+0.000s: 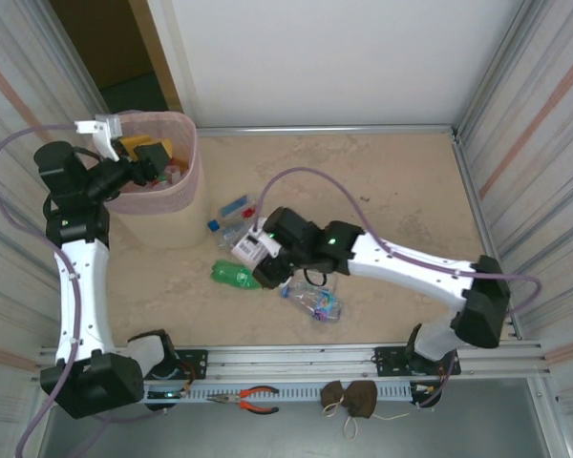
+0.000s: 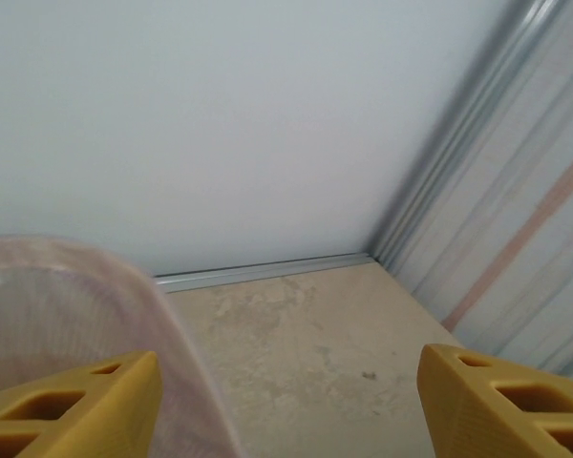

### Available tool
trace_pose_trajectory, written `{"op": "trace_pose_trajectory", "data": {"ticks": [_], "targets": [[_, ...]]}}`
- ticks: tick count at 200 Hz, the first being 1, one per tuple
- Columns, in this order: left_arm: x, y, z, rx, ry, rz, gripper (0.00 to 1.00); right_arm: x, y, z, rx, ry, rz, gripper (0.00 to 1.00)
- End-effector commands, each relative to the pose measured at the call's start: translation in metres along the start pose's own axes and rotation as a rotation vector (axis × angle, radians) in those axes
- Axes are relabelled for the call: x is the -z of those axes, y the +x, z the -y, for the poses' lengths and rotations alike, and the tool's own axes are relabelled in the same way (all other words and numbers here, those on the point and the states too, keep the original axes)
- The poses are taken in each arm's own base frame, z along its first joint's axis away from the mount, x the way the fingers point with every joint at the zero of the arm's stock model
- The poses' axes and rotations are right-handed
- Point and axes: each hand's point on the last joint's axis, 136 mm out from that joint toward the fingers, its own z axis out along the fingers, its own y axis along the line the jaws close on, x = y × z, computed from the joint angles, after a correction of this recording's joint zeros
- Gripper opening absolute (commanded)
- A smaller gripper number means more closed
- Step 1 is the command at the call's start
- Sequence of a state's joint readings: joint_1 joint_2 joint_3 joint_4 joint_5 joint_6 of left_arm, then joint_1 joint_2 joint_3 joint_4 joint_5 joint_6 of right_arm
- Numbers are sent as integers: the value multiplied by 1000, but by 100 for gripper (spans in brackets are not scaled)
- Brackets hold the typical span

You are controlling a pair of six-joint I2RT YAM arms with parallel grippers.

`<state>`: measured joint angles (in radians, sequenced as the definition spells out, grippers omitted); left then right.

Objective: Put the plastic bottles in the bin

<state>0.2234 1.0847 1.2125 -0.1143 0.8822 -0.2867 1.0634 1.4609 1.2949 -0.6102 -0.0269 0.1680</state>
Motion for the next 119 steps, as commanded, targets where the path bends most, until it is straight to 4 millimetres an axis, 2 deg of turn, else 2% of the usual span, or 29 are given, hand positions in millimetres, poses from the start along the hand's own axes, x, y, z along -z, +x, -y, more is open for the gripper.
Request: {"op": "trace_pose_trajectory", "data": {"ticks": [1,46,72,101,119], "targets": [[-3,-13,36,-18,122,2,72,38,-38,11,-69,-51,203,61],[-15,-23,92,-64,302,0,75,116,-84,54,-154,-87,524,59],[-21,-26,124,-97,410,6,79,164,-104,69,-161,-106,693,58],[-26,-27,158,-146,529,17,82,213,-121,74,-136,-141,849,57],[-27,-28,181,-175,604,21,83,239,-128,68,-103,-176,921,57]]}}
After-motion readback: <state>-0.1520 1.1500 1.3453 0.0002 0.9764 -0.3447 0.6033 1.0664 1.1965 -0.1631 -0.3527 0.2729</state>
